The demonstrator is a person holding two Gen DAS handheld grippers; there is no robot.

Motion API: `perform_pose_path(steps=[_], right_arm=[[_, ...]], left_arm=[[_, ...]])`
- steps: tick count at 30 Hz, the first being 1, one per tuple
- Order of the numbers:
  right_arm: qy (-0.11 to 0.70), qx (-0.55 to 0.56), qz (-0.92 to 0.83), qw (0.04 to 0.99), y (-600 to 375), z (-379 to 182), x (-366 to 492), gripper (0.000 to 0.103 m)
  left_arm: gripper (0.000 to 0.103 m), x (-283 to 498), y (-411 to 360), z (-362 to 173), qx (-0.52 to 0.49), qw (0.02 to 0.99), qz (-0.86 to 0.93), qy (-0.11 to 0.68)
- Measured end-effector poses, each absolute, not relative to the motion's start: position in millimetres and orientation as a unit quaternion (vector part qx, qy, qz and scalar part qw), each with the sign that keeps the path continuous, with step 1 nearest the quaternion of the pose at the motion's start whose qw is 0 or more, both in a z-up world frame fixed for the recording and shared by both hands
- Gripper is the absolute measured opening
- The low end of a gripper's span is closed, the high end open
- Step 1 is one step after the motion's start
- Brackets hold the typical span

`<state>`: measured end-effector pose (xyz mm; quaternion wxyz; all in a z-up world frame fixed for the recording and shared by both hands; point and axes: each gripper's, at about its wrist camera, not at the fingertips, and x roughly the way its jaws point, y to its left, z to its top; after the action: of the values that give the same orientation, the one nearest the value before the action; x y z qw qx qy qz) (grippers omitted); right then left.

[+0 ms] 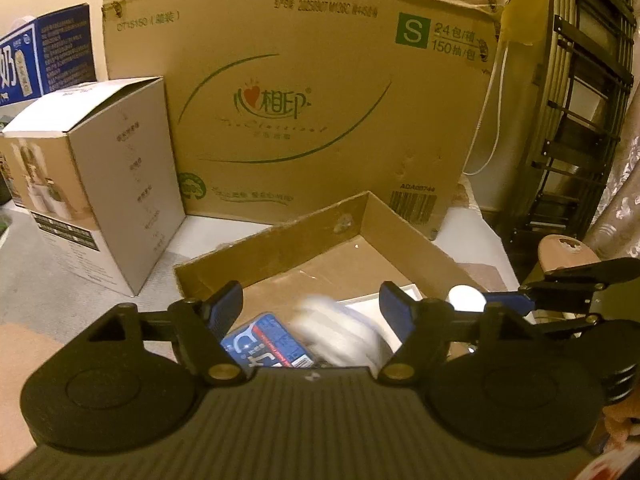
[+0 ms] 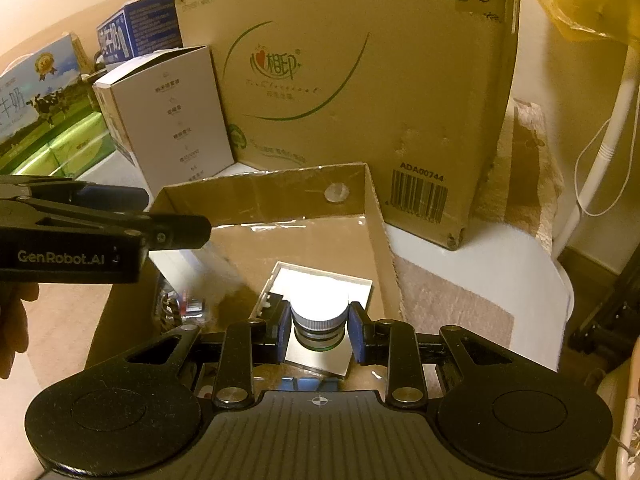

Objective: Organize rigid objects
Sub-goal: 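Lower the socket adapter into the box and open the left tool, then lower the white jar into the box and open the right tool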

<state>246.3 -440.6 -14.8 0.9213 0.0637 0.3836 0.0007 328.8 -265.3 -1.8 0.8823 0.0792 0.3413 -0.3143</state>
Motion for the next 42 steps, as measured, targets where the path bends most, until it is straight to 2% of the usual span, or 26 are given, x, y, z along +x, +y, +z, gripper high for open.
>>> perform_pose_path(steps=[33,34,35,37,42], right_arm=[[0.368,0.083,0.016,0.926,-437,-11,249,0.031],[0.368,0.082,0.014,0.926,-438,-11,249,0.035],[0.367,0.08,0.009,0.927,-438,-11,249,0.049],[0.363,0.082,0.005,0.928,-439,-11,247,0.062],[0.368,0.084,0.004,0.926,-442,-11,237,0.062]], left_arm=[[0.072,321,-247,1,0.083,0.885,-0.305,0.342],[0.072,320,-246,1,0.083,0.885,-0.305,0.343],[0.072,320,-245,0,0.083,0.885,-0.304,0.343],[0.072,318,-244,0,0.084,0.885,-0.303,0.343],[0.074,311,-236,1,0.076,0.888,-0.297,0.344]])
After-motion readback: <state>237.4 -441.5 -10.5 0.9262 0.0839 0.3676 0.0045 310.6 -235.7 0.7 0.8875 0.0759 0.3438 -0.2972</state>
